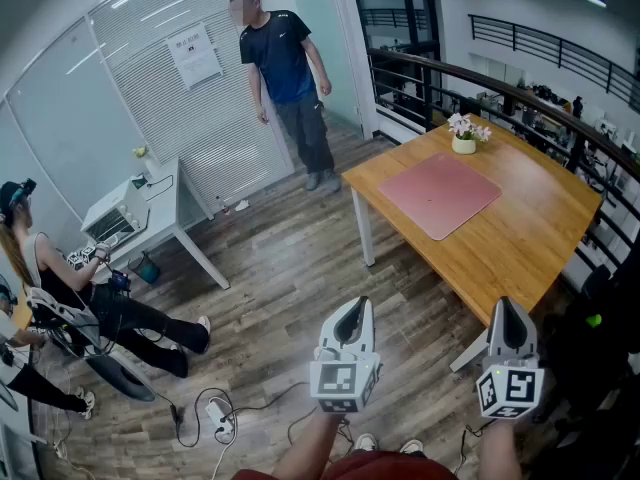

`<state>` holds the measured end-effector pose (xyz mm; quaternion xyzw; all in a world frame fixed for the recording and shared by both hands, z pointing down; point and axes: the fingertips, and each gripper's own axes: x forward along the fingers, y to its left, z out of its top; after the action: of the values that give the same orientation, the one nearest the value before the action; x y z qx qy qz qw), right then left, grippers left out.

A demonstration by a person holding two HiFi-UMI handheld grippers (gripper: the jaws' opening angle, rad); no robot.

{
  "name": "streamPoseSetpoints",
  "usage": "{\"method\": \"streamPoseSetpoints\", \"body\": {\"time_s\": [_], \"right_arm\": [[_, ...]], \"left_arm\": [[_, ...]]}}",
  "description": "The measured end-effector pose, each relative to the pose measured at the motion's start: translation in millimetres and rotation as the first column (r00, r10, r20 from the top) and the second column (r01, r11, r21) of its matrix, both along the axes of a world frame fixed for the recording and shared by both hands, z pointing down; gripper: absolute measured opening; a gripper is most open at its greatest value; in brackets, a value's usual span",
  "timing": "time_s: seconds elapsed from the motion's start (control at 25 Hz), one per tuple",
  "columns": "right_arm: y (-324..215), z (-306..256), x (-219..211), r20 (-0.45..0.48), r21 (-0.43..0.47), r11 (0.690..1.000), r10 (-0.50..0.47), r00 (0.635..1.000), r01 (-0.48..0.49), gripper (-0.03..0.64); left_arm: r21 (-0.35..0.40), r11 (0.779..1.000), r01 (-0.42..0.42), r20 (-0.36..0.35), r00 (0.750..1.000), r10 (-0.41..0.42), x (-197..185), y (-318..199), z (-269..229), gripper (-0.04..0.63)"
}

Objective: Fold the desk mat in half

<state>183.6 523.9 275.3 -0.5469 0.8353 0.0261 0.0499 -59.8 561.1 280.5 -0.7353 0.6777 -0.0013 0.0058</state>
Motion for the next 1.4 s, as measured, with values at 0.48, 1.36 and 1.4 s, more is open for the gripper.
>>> {"method": "streamPoseSetpoints", "body": {"time_s": [0.48, 1.36, 1.4], "right_arm": [[10, -5, -7, 0.021, 0.005, 1.0, 0.008, 1.0, -0.008, 0.009], [18, 14, -64, 0.012, -0.01, 1.0, 0.019, 1.0, -0.019, 0.179], [18, 17, -66, 0.011, -0.011, 1.0, 0.022, 1.0, -0.022, 0.181]], "left_arm": [[0.005, 1.0, -0.009, 0.01, 1.0, 0.009, -4, 9, 0, 0.02], [-0.013, 1.0, -0.026, 0.01, 1.0, 0.026, -60, 6, 24, 0.207], [-0.014, 0.999, -0.033, 0.009, 0.999, 0.033, -63, 4, 27, 0.209]]}}
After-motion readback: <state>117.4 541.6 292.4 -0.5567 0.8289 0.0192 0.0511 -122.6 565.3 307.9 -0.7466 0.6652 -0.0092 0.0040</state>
